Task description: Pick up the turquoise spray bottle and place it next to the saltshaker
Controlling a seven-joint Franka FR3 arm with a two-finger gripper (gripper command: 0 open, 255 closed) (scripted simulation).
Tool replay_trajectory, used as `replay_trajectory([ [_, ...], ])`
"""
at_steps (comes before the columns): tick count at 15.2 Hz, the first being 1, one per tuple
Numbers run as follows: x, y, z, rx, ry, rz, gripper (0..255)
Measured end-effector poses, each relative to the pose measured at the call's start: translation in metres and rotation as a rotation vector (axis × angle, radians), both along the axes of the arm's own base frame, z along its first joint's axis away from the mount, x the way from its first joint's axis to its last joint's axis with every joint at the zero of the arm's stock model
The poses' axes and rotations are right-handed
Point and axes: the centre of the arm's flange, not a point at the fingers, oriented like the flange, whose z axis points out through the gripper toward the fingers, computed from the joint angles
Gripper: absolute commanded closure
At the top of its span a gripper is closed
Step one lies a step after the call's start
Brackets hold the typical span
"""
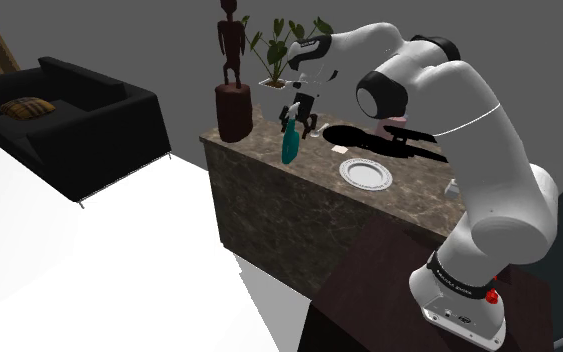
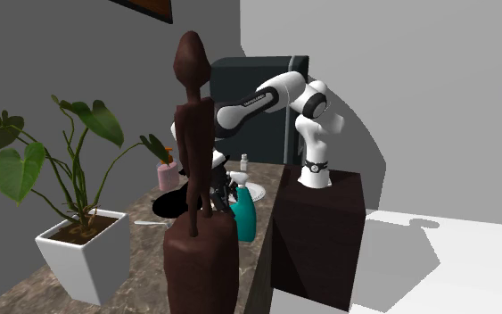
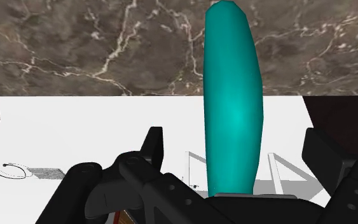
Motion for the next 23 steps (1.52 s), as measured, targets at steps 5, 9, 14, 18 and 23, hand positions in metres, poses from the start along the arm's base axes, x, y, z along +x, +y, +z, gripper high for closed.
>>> replay_trajectory([
  [5,0.000,0.000,0.000,0.000,0.000,0.000,255],
  [9,0.000,0.000,0.000,0.000,0.000,0.000,255],
  [14,-0.001,0.000,0.016,0.000,0.000,0.000,255],
  [18,0.000,-0.001,0.037,0.000,0.000,0.000,255],
  [23,0.000,0.000,0.063,0.000,0.000,0.000,255],
])
